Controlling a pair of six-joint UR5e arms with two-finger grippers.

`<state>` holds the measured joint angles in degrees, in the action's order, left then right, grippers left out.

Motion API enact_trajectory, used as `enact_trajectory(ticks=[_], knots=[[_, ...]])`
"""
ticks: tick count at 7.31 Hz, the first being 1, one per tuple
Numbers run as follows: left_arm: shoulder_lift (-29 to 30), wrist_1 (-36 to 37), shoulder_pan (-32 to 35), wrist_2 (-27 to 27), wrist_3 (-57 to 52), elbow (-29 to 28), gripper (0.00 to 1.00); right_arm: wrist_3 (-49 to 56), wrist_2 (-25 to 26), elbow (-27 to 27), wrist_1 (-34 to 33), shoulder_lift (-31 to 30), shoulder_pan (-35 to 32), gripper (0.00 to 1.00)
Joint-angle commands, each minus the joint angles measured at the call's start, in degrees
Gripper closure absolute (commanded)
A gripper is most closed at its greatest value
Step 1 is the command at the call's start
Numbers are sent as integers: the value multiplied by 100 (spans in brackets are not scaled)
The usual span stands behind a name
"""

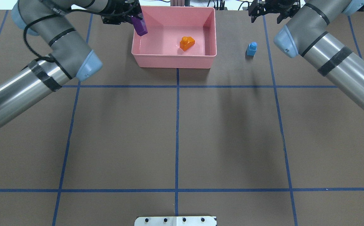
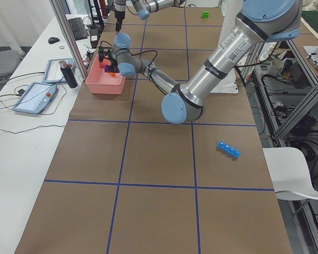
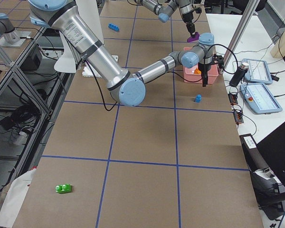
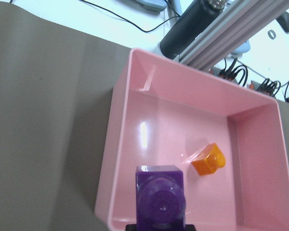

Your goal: Put all blocks into box

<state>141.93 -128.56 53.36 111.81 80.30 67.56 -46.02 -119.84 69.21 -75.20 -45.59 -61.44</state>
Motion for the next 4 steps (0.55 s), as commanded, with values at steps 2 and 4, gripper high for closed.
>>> enact_trajectory(ticks=[2, 4], knots=[[845, 279, -202, -467, -562, -1211, 1, 14, 13, -908, 716, 129, 44, 1], [767, 287, -220, -162, -656, -966, 0, -30, 30, -936, 700, 94, 123, 1]])
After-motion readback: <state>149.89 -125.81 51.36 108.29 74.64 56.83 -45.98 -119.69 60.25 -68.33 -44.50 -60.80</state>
